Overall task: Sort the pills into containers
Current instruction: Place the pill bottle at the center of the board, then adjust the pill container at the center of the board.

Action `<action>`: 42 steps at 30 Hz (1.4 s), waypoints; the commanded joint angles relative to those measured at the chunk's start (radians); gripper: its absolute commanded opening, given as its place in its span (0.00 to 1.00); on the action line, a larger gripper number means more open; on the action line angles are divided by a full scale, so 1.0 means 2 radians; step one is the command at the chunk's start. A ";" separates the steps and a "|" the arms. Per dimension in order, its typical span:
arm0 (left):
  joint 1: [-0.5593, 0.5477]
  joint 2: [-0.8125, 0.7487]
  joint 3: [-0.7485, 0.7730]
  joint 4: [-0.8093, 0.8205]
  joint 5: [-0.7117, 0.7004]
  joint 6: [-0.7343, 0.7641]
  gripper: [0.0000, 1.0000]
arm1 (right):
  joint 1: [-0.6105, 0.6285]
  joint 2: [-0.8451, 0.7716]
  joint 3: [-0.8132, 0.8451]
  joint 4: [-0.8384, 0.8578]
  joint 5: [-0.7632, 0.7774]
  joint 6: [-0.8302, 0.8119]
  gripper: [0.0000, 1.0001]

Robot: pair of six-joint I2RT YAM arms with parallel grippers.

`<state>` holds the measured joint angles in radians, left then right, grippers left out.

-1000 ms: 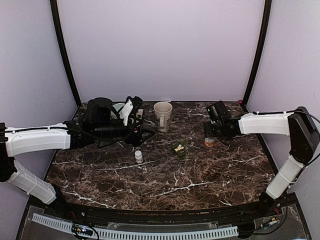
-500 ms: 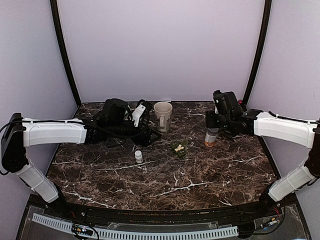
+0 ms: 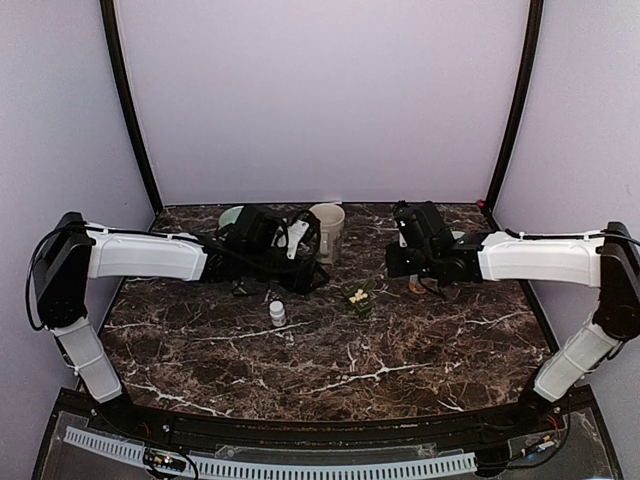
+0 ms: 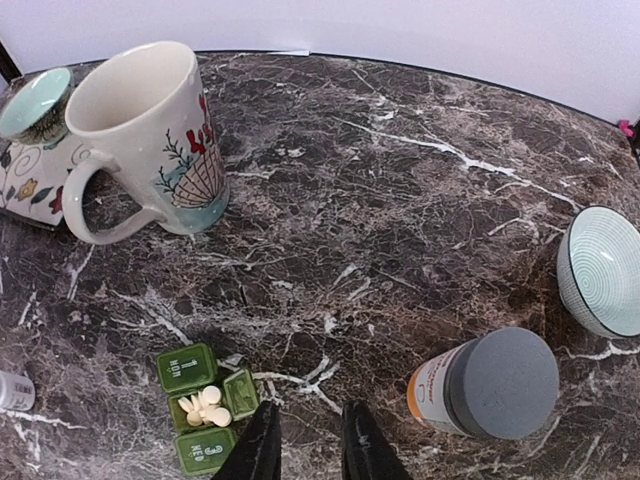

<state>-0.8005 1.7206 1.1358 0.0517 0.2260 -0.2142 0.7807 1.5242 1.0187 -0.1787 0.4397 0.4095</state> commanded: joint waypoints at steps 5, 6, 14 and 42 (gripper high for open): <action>0.001 0.046 0.044 -0.031 -0.022 -0.016 0.31 | 0.001 0.062 0.029 0.026 -0.024 0.013 0.03; 0.001 0.050 0.048 -0.032 -0.024 -0.018 0.28 | 0.002 0.068 0.031 0.026 -0.026 0.013 0.01; 0.001 0.086 0.079 -0.040 -0.023 -0.027 0.11 | -0.006 0.099 0.035 0.034 -0.031 0.020 0.00; -0.008 0.173 0.170 -0.069 0.017 -0.014 0.00 | -0.036 0.129 0.036 0.038 -0.050 0.015 0.00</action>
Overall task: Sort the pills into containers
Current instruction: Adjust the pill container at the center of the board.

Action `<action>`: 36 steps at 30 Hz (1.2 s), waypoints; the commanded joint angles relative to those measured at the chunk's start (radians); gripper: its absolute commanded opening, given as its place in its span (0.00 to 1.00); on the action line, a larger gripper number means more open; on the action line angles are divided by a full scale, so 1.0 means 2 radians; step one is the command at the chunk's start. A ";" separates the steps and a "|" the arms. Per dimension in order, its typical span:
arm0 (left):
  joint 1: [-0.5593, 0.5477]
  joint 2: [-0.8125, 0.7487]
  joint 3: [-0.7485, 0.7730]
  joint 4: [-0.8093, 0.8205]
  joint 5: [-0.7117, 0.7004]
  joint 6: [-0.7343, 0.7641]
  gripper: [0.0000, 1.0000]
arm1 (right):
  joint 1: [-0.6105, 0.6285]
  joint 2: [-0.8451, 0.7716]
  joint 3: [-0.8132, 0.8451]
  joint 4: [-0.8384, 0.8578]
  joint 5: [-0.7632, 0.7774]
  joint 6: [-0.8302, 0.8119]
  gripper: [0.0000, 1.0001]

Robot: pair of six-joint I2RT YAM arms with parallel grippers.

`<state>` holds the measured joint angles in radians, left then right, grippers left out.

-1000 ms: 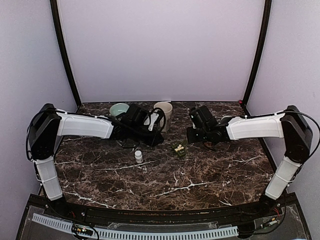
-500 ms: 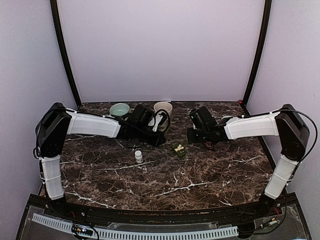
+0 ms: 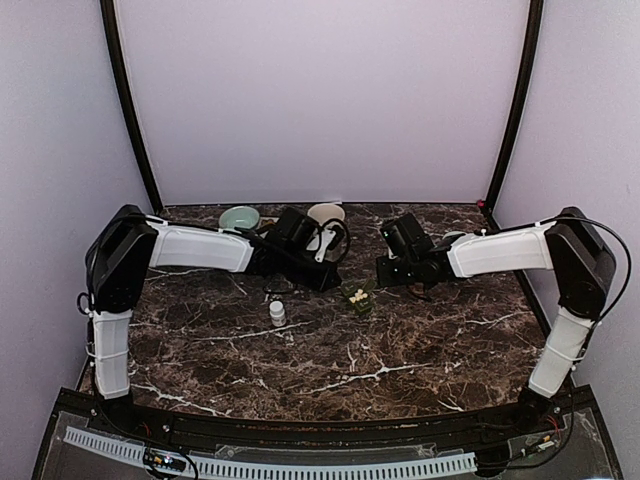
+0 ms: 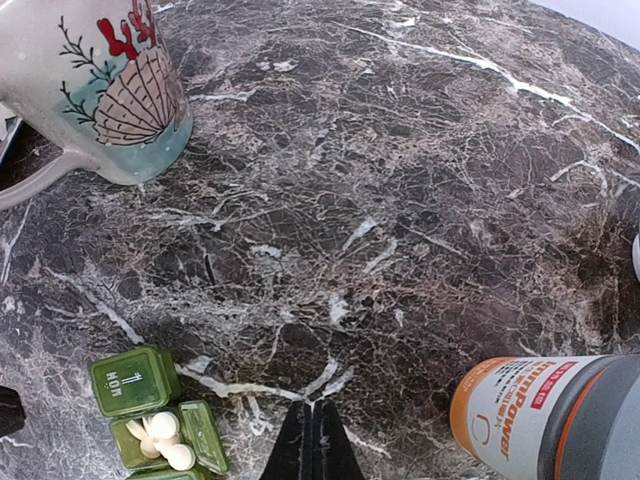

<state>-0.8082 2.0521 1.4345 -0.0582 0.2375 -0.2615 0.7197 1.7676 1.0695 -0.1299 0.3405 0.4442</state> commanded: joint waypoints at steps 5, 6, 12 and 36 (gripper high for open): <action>-0.005 0.020 0.037 -0.019 0.013 0.012 0.00 | -0.008 0.010 0.011 0.013 -0.003 -0.003 0.00; -0.005 0.023 0.040 -0.022 0.013 0.013 0.00 | -0.009 0.011 0.011 0.013 -0.004 -0.003 0.00; -0.007 0.039 0.057 -0.031 0.011 0.017 0.00 | -0.012 0.016 0.012 0.013 -0.012 -0.003 0.00; -0.006 0.070 0.083 -0.039 0.002 0.020 0.00 | -0.017 0.028 0.008 0.020 -0.034 -0.002 0.00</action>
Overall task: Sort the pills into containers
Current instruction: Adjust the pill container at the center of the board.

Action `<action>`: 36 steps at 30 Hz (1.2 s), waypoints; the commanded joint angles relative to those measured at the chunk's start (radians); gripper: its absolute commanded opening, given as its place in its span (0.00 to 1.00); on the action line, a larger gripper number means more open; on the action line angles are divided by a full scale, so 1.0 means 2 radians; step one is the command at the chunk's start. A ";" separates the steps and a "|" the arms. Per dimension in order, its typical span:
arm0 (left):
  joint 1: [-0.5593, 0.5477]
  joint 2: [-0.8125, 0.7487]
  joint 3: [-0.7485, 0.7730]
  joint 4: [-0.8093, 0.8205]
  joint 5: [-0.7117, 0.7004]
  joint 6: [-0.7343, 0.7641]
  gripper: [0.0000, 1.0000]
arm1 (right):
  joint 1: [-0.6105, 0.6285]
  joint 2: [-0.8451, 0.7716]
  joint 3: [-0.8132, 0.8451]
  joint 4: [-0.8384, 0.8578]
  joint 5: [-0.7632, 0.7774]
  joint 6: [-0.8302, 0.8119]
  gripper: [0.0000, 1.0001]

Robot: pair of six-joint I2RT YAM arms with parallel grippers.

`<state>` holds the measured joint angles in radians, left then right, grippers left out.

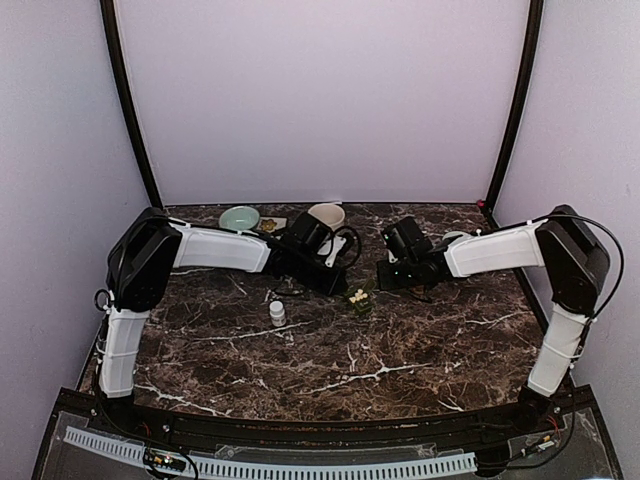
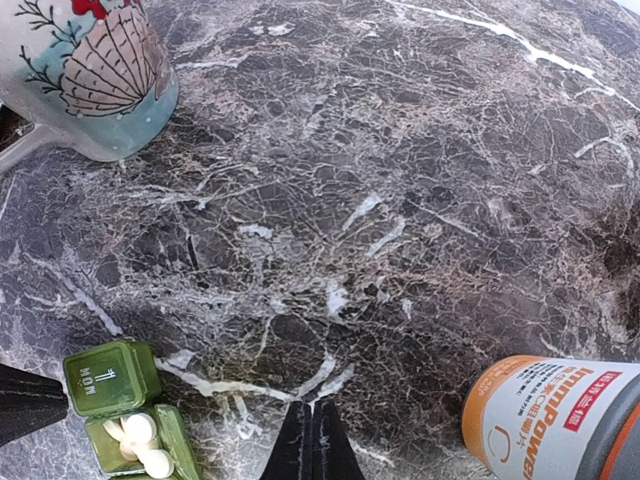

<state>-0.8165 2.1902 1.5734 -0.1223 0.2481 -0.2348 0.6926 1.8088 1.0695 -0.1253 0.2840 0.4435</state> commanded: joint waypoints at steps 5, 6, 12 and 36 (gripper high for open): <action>-0.003 0.007 0.022 -0.009 -0.004 0.007 0.00 | -0.004 0.008 0.008 0.019 -0.011 -0.002 0.00; -0.003 0.009 0.024 -0.009 -0.003 0.007 0.00 | -0.005 0.008 0.008 0.019 -0.012 -0.002 0.00; -0.002 0.017 0.029 -0.011 -0.003 0.007 0.00 | -0.006 0.009 0.008 0.020 -0.017 -0.002 0.00; -0.003 0.025 0.034 -0.016 -0.004 0.009 0.00 | -0.004 0.009 0.015 0.021 -0.058 -0.002 0.00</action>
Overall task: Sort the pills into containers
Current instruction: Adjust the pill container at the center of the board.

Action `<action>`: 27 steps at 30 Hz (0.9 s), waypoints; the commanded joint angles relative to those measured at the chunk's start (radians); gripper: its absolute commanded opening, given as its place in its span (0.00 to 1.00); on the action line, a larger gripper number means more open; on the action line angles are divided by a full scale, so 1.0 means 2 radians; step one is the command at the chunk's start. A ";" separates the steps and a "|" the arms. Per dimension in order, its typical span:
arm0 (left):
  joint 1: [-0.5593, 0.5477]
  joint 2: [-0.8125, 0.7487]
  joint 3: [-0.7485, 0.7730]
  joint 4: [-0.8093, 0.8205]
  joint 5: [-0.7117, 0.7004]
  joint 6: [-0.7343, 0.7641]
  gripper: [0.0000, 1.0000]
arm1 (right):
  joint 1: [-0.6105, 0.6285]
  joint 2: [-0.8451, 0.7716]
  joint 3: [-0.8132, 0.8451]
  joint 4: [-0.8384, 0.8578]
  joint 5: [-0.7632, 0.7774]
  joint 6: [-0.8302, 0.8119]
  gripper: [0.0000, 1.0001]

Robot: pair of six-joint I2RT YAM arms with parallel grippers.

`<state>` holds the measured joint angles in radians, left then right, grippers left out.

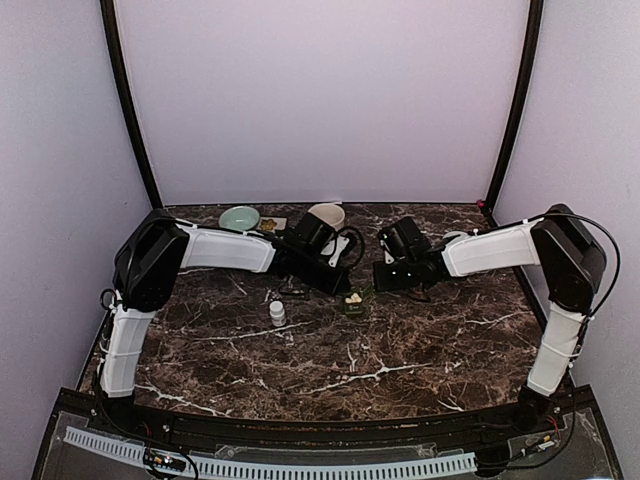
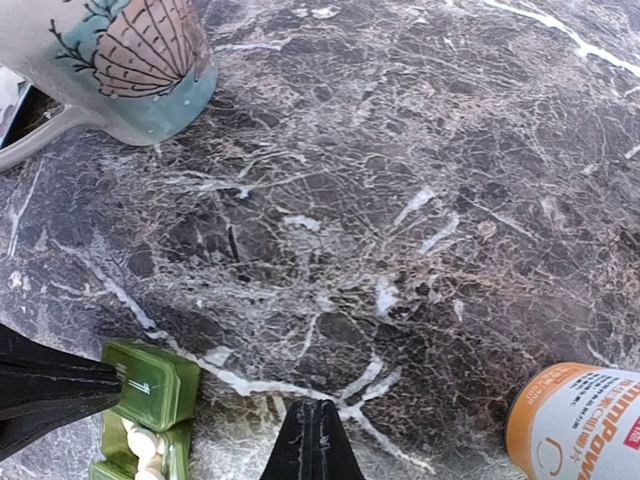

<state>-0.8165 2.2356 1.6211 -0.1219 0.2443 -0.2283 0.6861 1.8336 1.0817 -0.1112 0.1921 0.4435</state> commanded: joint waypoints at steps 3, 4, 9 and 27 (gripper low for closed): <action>-0.002 0.002 0.011 -0.018 0.000 0.006 0.00 | 0.001 -0.006 0.007 0.013 -0.011 0.000 0.00; -0.002 0.002 0.011 -0.019 0.000 0.005 0.00 | 0.001 -0.008 0.005 0.013 -0.009 0.002 0.00; -0.003 -0.005 0.009 -0.016 0.001 0.002 0.00 | 0.002 -0.017 -0.006 0.016 -0.002 0.009 0.00; -0.007 -0.051 -0.028 0.024 -0.003 -0.012 0.02 | 0.003 -0.032 -0.024 0.018 -0.004 0.028 0.00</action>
<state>-0.8234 2.2173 1.5951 -0.1066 0.2317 -0.2367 0.6865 1.8038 1.0458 -0.1040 0.1791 0.4847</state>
